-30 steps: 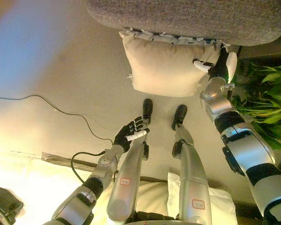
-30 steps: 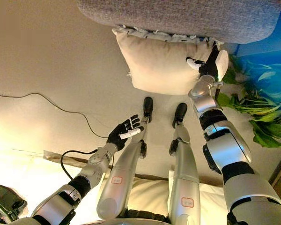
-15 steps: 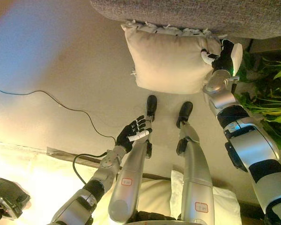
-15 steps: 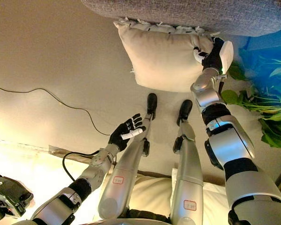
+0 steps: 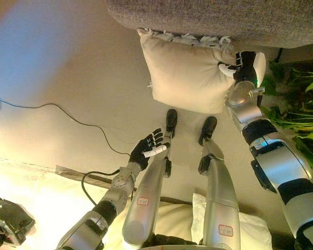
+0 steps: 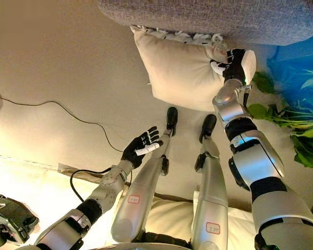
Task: Pick up the pillow and put it on the sofa.
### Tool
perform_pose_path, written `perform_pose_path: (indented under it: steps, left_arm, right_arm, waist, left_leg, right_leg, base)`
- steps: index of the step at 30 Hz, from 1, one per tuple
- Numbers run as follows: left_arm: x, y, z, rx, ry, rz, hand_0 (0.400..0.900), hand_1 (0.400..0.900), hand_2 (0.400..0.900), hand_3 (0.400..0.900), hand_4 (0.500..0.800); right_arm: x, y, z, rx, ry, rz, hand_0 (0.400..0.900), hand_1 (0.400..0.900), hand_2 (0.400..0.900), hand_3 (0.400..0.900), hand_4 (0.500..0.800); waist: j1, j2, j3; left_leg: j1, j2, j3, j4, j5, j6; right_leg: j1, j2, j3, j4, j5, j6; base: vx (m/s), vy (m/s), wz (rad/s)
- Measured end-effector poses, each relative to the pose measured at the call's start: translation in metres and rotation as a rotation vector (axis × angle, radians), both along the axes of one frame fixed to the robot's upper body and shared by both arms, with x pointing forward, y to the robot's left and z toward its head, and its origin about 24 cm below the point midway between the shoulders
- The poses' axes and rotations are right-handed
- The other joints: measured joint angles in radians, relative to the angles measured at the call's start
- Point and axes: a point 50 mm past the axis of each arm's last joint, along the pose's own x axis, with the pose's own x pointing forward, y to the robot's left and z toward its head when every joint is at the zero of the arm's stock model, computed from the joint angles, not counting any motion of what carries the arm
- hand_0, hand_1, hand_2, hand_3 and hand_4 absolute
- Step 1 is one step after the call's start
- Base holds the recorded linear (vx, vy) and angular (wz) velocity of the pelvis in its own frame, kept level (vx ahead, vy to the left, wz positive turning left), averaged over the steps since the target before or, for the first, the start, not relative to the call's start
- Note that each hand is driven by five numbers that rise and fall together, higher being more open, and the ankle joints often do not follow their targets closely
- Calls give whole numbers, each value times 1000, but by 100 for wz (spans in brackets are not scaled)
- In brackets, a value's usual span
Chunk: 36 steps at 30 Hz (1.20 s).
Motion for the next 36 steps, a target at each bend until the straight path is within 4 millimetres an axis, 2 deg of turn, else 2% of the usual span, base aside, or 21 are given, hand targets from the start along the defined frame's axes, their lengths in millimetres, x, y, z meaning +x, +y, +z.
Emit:
perform_pose_path:
  steps: [5, 8, 10, 13, 19, 21, 24, 27, 31, 36]
  left_arm:
    - [-5, 4, -6, 3, 30, 11, 900, 900, 900, 900, 800]
    - [-9, 7, -12, 5, 65, 17, 900, 900, 900, 900, 800]
    - [-15, 11, -18, -1, 90, 36, 900, 900, 900, 900, 800]
    - [-20, 23, -26, 5, 127, 70, 900, 900, 900, 900, 800]
    - [-32, 52, -43, 56, 217, 146, 900, 900, 900, 900, 800]
    - [-40, 68, -49, 90, 257, 170, 900, 900, 900, 900, 800]
    - [-51, 81, -58, 119, 319, 198, 900, 900, 900, 900, 800]
    - [-70, 94, -70, 140, 388, 236, 900, 900, 900, 900, 800]
    - [-88, 101, -83, 167, 473, 235, 900, 900, 900, 900, 800]
    - [-106, 102, -97, 193, 569, 221, 900, 900, 900, 900, 800]
  right_arm:
    - [-8, 1, -28, -27, 54, 57, 400, 400, 400, 400, 500]
    - [-19, 1, -56, -56, 109, 108, 400, 400, 400, 400, 500]
    - [-26, 5, -72, -82, 144, 151, 400, 400, 400, 400, 500]
    - [-36, 5, -88, -97, 174, 180, 400, 400, 400, 400, 500]
    - [-61, -4, -111, -151, 220, 239, 400, 400, 400, 400, 500]
    - [-67, 0, -111, -183, 214, 286, 400, 400, 400, 400, 500]
    - [-76, -6, -108, -218, 212, 322, 400, 400, 400, 400, 500]
    - [-82, -7, -106, -228, 220, 365, 400, 400, 400, 400, 500]
    - [-90, -17, -95, -262, 217, 404, 400, 400, 400, 400, 500]
    - [-92, -22, -69, -341, 197, 471, 400, 400, 400, 400, 500]
  waist:
    - [-11, -2, 1]
    - [-16, -7, 2]
    - [-37, -17, 2]
    - [-68, -42, 3]
    - [-67, -112, 1]
    - [-70, -143, -4]
    - [-75, -161, -12]
    - [-91, -183, -34]
    - [-91, -203, -76]
    - [-90, -204, -147]
  left_leg:
    - [60, 4, 4, -3, -3, 2]
    - [134, 11, 13, -7, -14, 4]
    - [195, 13, 19, -11, -25, 6]
    - [294, 17, 26, -28, -35, 10]
    - [474, 38, 39, -34, -75, 2]
    - [513, 46, 47, -34, -90, -4]
    - [571, 50, 46, -34, -112, -10]
    - [630, 50, 45, -34, -135, -10]
    - [693, 50, 50, -34, -162, -13]
    - [748, 50, 47, -35, -183, -17]
  right_leg:
    - [67, 8, 2, -26, 8, 2]
    - [154, 19, 9, -61, 18, 6]
    - [221, 23, 13, -84, 21, 10]
    - [327, 35, 28, -123, 28, 18]
    - [543, 56, 29, -226, 38, 29]
    - [597, 64, 27, -261, 43, 28]
    - [682, 73, 26, -318, 58, 19]
    - [771, 78, 25, -381, 66, 13]
    - [856, 82, 29, -430, 72, 5]
    - [919, 83, 28, -443, 59, 7]
  base:
    - [-78, -50, -15]
    - [-55, -47, -11]
    - [-29, -53, -9]
    - [-14, -69, -7]
    - [61, -62, -5]
    - [79, -59, -1]
    - [112, -58, -2]
    - [102, -3, -2]
    - [145, 19, 0]
    - [98, 16, 8]
